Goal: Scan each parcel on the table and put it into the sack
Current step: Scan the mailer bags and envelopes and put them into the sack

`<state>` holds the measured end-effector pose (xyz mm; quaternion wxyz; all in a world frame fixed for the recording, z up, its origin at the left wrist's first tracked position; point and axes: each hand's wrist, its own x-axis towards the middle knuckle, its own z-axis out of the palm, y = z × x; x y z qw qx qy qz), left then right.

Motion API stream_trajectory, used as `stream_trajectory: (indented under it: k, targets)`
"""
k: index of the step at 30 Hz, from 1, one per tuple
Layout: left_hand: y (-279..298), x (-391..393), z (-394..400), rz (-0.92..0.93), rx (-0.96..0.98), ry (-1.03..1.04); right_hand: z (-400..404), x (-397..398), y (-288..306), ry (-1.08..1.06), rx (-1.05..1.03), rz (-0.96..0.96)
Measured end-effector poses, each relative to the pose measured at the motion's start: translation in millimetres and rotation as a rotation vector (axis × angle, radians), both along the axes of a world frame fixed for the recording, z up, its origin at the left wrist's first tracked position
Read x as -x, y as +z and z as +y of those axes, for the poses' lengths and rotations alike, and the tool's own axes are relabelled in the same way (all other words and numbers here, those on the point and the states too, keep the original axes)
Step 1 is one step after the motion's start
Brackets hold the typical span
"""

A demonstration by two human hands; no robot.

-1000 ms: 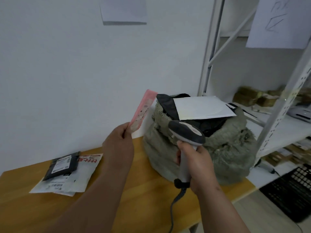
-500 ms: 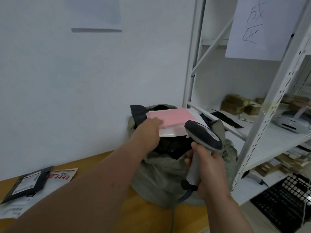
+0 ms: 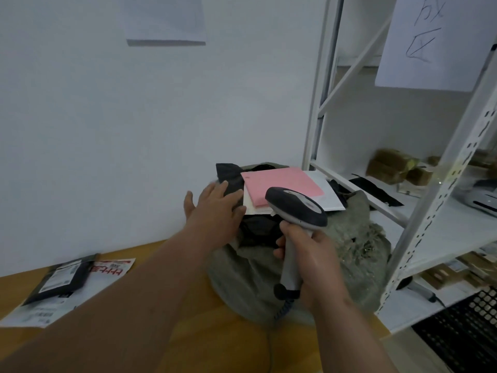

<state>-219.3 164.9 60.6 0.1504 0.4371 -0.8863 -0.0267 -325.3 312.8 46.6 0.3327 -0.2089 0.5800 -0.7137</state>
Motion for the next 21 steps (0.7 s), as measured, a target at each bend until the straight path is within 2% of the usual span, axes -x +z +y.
stream_trajectory:
  k: [6,14,21]
  targets:
    - [-16,-76,-11,0.006,-0.006,0.068,-18,-63,-3,0.085,-0.033,0.049]
    - [-66,-220,-26,-0.070,-0.175,0.197,-54,-185,-44,0.228,-0.219,0.151]
    - [-126,-320,-36,-0.096,-0.328,0.317,-85,-262,-84,0.356,-0.309,0.151]
